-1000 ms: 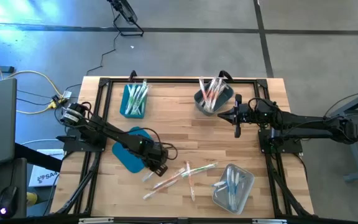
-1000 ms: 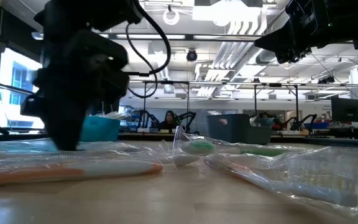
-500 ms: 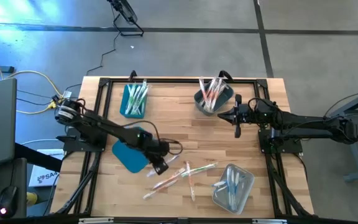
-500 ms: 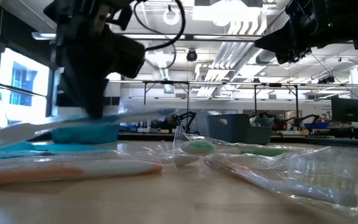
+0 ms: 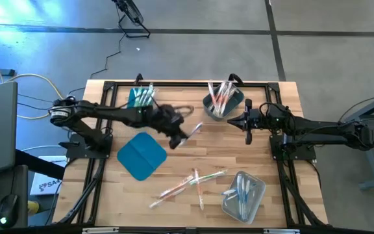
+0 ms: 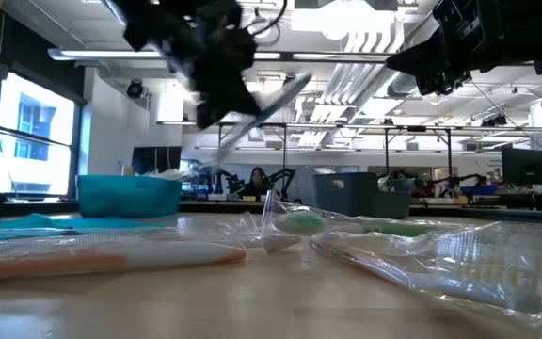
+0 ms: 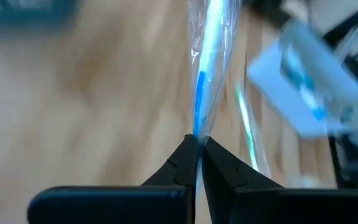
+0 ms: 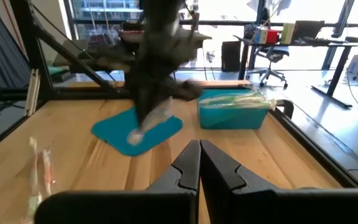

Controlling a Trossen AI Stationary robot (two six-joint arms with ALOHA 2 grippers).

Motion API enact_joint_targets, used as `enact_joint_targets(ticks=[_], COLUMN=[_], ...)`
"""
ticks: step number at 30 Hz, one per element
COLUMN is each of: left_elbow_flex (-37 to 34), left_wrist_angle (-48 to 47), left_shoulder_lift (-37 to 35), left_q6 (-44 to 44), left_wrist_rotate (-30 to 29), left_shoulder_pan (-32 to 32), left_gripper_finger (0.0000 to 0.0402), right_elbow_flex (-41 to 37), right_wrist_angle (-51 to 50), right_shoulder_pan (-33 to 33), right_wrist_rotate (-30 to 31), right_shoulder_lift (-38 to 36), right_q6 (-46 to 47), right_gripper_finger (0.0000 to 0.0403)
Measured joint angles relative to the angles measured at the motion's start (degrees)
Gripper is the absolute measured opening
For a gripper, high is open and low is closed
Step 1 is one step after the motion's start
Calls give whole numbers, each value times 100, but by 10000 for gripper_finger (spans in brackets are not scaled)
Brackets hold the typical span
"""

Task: Pick & Place Toothbrushes
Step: Put the blue toothbrush into the light gray bin

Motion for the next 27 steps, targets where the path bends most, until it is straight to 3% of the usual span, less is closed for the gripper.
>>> enact_joint_targets(ticks=[8, 22, 27], left_elbow_flex=[-5, -5, -5], left_wrist_angle=[1229, 2174, 2400], left_shoulder_lift=[10, 14, 14], left_q6=[398, 953, 1042], left_wrist_rotate=[429, 452, 450], left_shoulder_pan=[603, 615, 615], left_gripper_finger=[8, 8, 8], right_elbow_flex=[-3, -4, -4], right_wrist_angle=[63, 938, 1716], right_shoulder_pan=[0, -13, -13], right_wrist_rotate=[19, 31, 466], right_shoulder_lift=[50, 791, 1207], right_q6=[-12, 138, 377], right_gripper_finger=[2, 2, 2])
